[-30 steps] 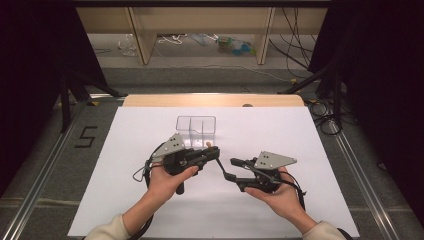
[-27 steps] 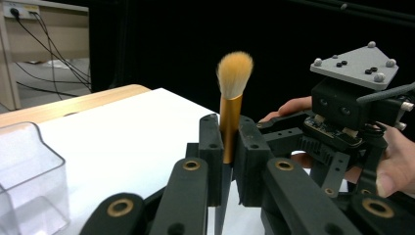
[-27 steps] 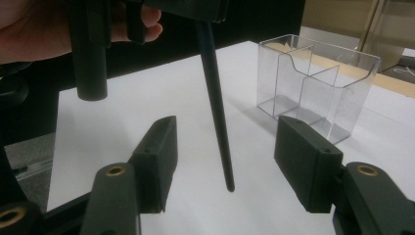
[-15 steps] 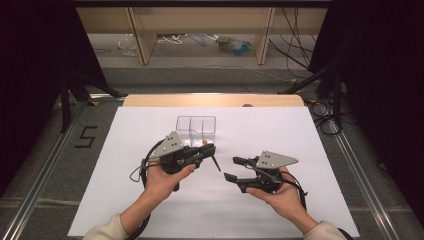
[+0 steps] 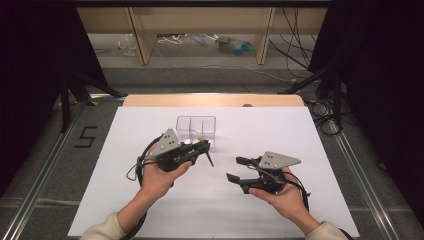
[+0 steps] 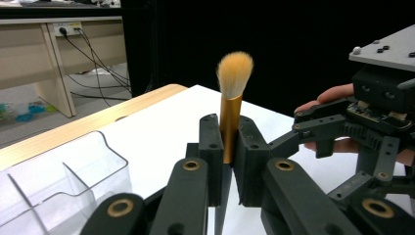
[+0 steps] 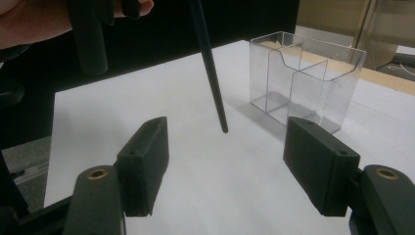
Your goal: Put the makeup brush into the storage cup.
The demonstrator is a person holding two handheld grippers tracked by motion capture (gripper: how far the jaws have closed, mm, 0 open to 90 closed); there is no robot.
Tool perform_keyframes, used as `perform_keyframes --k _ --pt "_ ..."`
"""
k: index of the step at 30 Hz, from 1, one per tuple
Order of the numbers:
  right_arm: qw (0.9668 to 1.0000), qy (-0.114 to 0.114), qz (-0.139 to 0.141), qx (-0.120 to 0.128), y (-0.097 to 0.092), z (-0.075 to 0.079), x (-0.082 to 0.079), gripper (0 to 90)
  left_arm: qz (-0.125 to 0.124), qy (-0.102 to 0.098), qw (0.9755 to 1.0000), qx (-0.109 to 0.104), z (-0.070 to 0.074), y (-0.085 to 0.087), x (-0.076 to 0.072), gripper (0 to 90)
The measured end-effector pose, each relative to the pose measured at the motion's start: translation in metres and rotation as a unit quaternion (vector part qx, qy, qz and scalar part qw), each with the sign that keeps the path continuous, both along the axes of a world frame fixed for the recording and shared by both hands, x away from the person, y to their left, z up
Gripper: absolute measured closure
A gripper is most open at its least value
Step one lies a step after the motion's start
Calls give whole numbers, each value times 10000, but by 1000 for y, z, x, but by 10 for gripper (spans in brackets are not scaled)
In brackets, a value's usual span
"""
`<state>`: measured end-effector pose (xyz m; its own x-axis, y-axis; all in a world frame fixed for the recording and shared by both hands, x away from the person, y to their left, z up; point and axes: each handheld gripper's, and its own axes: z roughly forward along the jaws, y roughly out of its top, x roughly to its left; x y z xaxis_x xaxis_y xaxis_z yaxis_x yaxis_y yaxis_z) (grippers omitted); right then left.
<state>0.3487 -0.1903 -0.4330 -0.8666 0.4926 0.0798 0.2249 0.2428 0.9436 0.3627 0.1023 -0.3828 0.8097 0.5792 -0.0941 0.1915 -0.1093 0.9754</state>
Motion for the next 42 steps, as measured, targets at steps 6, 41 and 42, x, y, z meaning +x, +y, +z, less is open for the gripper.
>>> perform_keyframes --k 6,41,42 --pt "10000 -7 -34 37 -3 1 -2 343 65 -33 9999 78 2 2 1 834" --pt "9996 -57 -268 94 -30 8 -10 313 309 -169 9983 454 9 6 19 834" --pt "9995 -88 -255 160 -30 7 -10 312 315 -176 9982 470 9 6 20 834"
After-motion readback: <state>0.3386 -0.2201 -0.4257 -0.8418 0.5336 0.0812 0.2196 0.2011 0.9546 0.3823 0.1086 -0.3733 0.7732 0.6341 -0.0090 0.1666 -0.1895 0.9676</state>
